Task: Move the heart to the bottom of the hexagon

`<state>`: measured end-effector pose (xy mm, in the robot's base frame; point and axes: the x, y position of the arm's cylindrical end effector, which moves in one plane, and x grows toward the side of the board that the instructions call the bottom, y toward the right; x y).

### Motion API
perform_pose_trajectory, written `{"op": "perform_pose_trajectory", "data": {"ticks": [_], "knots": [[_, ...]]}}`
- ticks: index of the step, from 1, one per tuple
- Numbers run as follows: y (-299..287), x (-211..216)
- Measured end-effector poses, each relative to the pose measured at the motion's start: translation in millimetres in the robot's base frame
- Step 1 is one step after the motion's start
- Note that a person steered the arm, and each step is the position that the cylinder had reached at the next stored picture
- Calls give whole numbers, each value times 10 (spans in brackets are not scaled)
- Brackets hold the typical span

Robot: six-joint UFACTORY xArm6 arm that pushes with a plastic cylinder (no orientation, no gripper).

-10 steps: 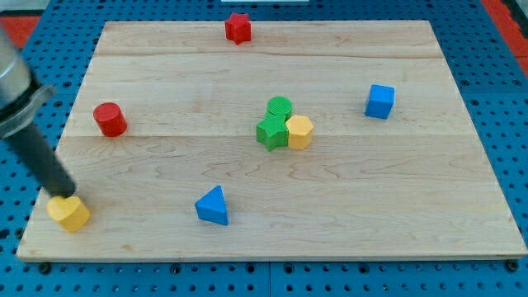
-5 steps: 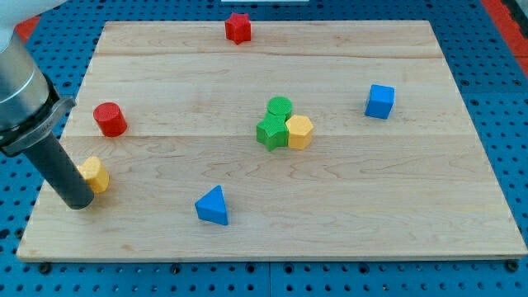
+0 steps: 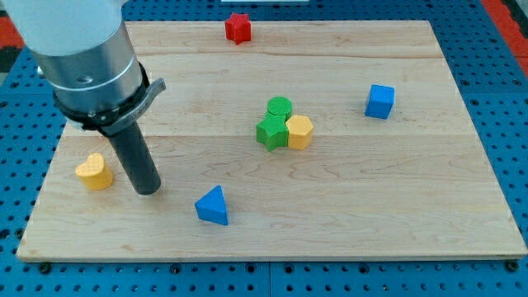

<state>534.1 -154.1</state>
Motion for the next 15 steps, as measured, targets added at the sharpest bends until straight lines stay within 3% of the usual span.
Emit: {"op": "perform_pose_trajectory", "data": {"ticks": [1, 2, 3, 4, 5, 6, 9, 11, 13, 15], "knots": [[-654, 129], [-1212, -100], [-466, -322], [336, -282], [-137, -154], [-104, 149], [1234, -321], [1344, -152], [2021, -150], [1938, -313]]}}
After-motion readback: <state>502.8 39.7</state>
